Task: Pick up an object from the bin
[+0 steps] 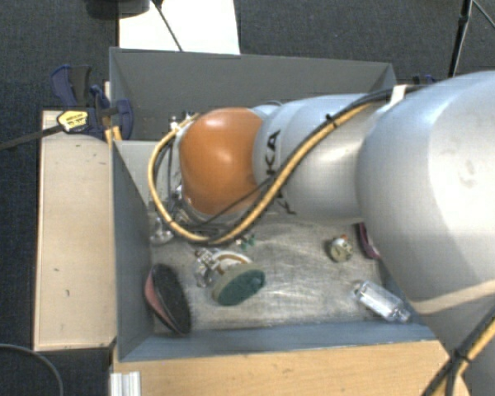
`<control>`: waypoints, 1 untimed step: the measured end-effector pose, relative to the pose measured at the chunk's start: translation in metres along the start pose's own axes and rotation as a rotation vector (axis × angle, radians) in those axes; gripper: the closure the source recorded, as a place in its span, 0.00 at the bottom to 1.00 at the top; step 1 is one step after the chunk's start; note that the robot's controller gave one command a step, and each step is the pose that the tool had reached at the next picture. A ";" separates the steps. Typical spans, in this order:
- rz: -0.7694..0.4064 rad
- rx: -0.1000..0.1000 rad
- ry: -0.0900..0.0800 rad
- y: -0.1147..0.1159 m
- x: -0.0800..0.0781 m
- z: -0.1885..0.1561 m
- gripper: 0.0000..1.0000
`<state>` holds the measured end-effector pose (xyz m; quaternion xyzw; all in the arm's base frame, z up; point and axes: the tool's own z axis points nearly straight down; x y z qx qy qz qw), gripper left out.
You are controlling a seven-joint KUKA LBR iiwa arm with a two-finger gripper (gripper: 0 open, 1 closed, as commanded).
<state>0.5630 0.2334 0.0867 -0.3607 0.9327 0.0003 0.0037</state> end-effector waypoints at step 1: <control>0.298 -0.001 0.001 -0.012 0.072 0.015 0.00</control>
Offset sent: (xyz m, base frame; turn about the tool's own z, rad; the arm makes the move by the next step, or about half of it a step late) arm -0.0458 -0.0578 -0.0167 0.2958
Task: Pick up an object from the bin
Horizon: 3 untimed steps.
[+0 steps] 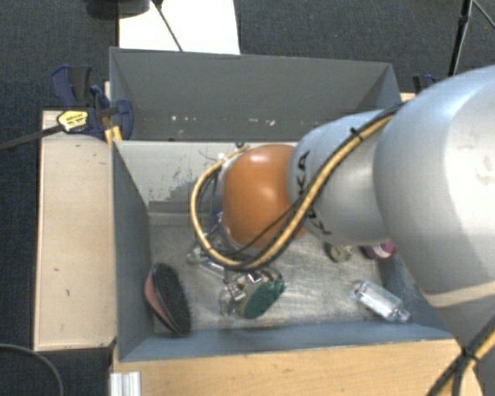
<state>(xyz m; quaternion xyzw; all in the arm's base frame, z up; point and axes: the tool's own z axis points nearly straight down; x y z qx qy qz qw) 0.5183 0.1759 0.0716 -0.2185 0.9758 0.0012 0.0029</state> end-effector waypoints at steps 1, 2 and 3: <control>0.098 0.006 0.000 -0.085 0.016 -0.025 0.00; 0.089 0.000 0.000 -0.078 0.014 -0.025 1.00; 0.061 0.003 -0.006 -0.064 -0.004 -0.127 1.00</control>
Offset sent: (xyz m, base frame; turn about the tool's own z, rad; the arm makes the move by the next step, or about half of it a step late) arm 0.0194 -0.0783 0.0231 0.0886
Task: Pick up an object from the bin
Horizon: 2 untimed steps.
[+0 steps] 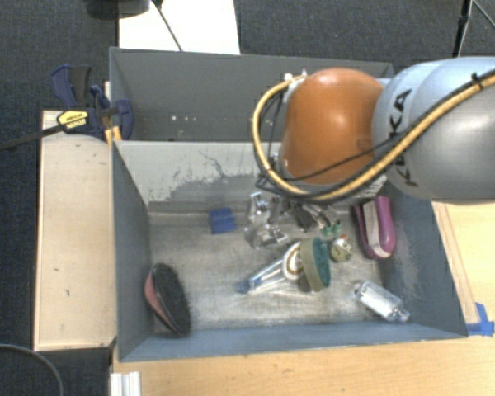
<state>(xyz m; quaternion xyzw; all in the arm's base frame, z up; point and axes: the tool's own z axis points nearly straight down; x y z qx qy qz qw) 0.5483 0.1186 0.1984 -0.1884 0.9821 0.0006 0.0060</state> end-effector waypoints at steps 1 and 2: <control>0.001 -0.001 0.009 0.000 0.002 0.005 0.00; -0.181 -0.003 0.017 -0.026 0.086 0.077 0.00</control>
Offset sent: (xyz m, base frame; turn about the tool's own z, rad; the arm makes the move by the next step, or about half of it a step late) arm 0.0000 0.0000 0.0000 0.0000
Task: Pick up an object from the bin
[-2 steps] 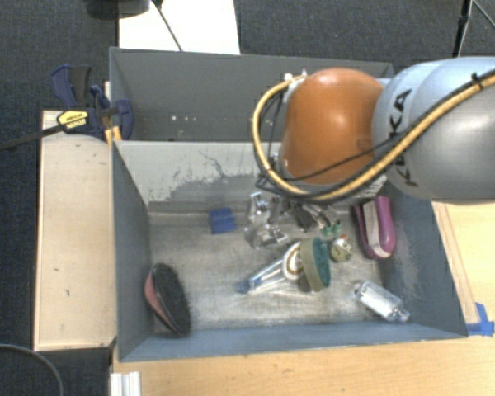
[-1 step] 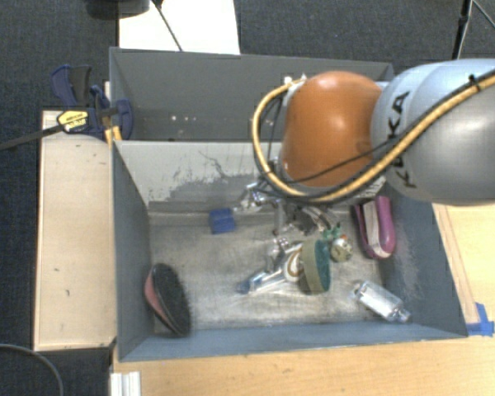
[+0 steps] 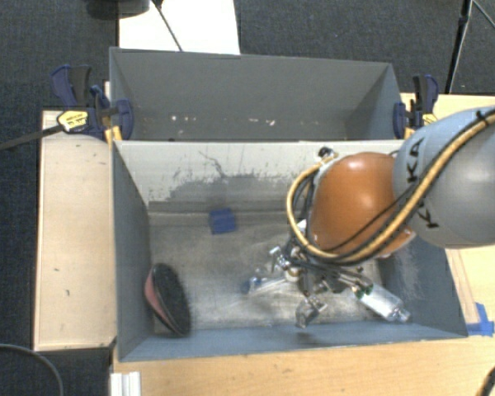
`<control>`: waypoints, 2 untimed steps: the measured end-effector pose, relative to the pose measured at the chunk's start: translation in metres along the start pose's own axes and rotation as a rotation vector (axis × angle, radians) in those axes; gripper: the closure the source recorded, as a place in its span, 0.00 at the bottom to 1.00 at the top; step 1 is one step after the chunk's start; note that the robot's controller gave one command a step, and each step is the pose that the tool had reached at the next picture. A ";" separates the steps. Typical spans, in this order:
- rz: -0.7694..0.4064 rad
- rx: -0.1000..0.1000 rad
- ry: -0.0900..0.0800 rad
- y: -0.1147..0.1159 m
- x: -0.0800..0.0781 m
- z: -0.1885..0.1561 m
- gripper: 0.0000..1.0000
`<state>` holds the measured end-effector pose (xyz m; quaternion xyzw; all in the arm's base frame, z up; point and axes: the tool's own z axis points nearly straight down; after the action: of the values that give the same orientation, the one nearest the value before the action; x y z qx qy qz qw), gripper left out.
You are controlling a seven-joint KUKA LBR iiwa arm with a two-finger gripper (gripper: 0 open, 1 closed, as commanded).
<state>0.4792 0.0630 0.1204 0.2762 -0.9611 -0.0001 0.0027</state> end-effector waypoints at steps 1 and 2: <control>-0.137 0.003 -0.013 -0.032 0.001 0.048 0.00; -0.137 0.007 -0.021 -0.032 -0.002 0.046 1.00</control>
Offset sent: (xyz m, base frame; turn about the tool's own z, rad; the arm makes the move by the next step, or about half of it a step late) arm 0.0139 -0.0284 -0.0503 -0.1376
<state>0.4978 0.0369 0.0744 0.3415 -0.9399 0.0001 -0.0081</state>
